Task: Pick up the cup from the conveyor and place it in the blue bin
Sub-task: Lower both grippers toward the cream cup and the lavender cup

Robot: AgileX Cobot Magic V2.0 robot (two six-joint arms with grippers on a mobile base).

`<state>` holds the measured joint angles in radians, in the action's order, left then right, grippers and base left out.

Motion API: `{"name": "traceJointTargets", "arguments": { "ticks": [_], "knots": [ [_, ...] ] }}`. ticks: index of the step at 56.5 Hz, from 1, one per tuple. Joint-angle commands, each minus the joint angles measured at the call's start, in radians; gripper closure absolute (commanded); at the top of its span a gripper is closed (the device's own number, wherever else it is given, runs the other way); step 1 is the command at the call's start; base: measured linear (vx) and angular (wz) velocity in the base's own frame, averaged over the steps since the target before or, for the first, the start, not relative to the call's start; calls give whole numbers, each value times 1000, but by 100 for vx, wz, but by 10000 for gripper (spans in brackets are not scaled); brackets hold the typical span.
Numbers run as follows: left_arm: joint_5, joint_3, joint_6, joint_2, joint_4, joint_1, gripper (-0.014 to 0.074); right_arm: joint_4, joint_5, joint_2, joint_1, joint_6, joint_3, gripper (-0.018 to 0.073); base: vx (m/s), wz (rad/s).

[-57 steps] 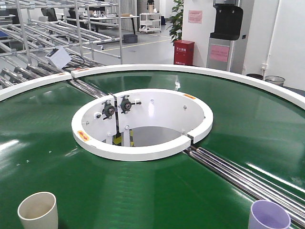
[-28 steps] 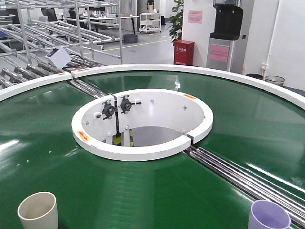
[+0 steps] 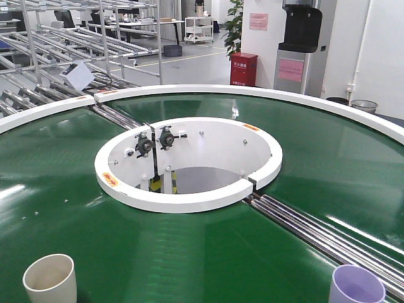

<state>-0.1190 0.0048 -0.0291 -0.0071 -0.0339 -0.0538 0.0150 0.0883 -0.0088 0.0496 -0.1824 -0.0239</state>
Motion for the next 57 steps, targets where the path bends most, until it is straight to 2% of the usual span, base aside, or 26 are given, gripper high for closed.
{"name": "traceJointTargets", "arguments": {
  "ticks": [1, 6, 12, 19, 26, 36, 46, 57],
  "knots": [
    [-28, -95, -22, -12, -9, 1, 603, 11, 77, 4, 5, -2, 82, 568, 0, 0],
    [35, -193, -24, 20, -10, 1, 602, 10, -15, 57, 5, -2, 189, 568, 0, 0],
    [87, -337, -16, 102, 4, 1, 601, 57, -170, 179, 5, -1, 351, 568, 0, 0],
    [148, -479, 18, 245, 6, 1, 598, 120, -273, 327, 5, 11, 487, 568, 0, 0],
    [265, -544, 22, 408, 5, 1, 598, 194, -297, 462, 5, 9, 545, 565, 0, 0],
    [320, -548, 21, 567, 5, 1, 584, 237, -309, 580, 5, 9, 558, 542, 0, 0],
    [345, -548, 38, 648, 5, 1, 470, 244, -317, 644, 5, 9, 558, 411, 0, 0],
    [331, -548, 37, 739, 6, 1, 239, 243, -308, 681, 5, 9, 557, 171, 0, 0]
  ]
}}
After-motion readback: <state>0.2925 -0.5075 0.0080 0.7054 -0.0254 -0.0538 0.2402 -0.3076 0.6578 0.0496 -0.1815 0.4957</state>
